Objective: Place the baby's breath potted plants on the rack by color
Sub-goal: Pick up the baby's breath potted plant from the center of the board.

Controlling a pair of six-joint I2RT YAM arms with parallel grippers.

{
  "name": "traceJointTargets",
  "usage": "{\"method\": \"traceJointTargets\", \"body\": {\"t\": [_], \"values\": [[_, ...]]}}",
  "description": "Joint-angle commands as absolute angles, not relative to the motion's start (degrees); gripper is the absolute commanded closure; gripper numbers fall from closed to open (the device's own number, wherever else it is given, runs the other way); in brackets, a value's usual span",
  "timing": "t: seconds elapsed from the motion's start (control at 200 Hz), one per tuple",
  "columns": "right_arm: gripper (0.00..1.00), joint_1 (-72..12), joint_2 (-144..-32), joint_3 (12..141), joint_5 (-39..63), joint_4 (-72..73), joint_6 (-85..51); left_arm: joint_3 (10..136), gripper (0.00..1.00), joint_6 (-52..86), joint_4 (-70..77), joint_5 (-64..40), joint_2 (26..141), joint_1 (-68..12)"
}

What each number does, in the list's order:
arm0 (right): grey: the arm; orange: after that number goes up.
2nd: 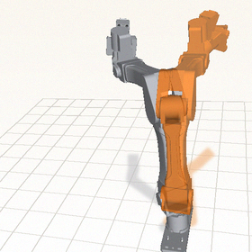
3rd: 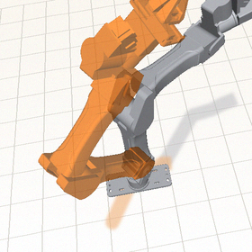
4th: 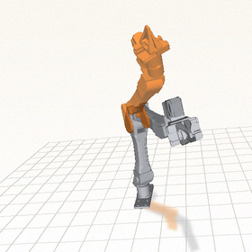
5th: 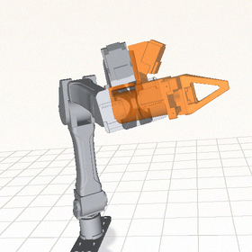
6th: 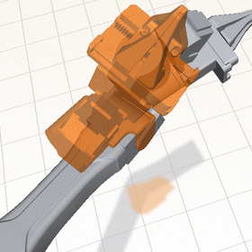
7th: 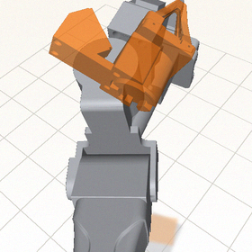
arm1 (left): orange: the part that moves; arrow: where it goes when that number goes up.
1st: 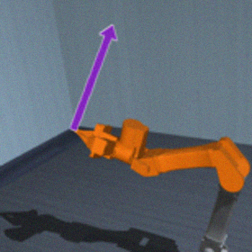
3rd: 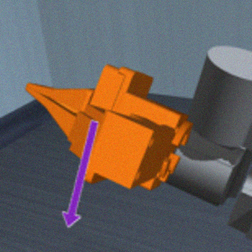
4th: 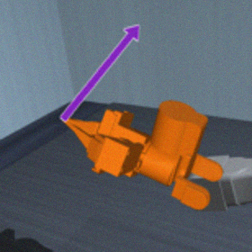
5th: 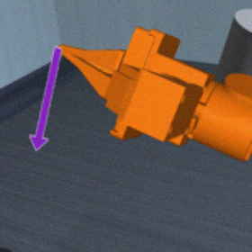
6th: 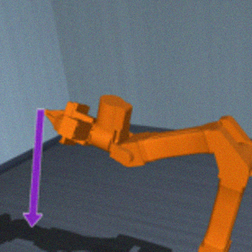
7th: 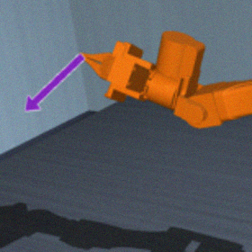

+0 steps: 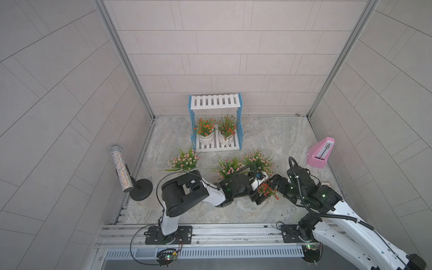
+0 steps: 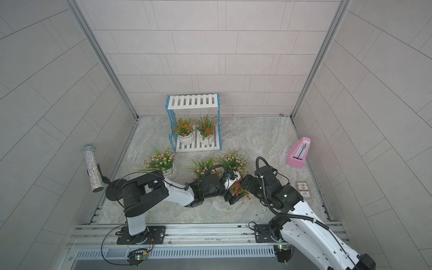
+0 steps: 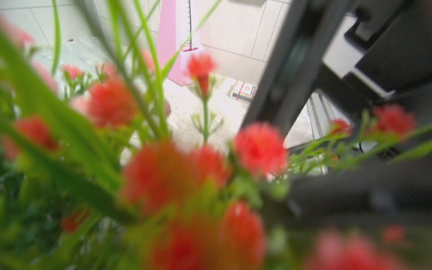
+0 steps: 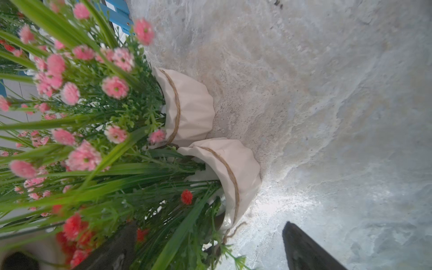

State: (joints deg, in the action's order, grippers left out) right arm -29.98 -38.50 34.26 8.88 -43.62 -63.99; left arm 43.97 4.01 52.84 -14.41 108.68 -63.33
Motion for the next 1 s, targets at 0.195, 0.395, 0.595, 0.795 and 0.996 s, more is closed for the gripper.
{"method": "traceJointTargets", "body": {"t": [0.195, 0.395, 0.595, 0.795, 0.996], "values": [[0.00, -29.7, -37.0, 37.7, 6.2, -46.5, -63.0, 47.2, 0.01, 3.1, 51.5, -17.1, 112.5, -62.8], [0.01, -29.3, -36.4, 38.0, 5.9, -46.6, -62.5, 47.1, 0.01, 3.8, 51.7, -17.2, 114.0, -62.7], [0.01, -29.2, -35.9, 38.1, 5.6, -46.7, -61.9, 48.0, 0.01, 4.0, 51.9, -17.2, 115.1, -62.4], [0.01, -29.1, -35.8, 38.1, 5.5, -46.8, -61.8, 48.4, 0.02, 4.4, 51.9, -17.3, 116.0, -61.7], [0.06, -29.1, -35.5, 38.9, 4.5, -47.3, -60.8, 48.9, 0.09, 4.7, 51.8, -17.6, 116.2, -61.6]]}}
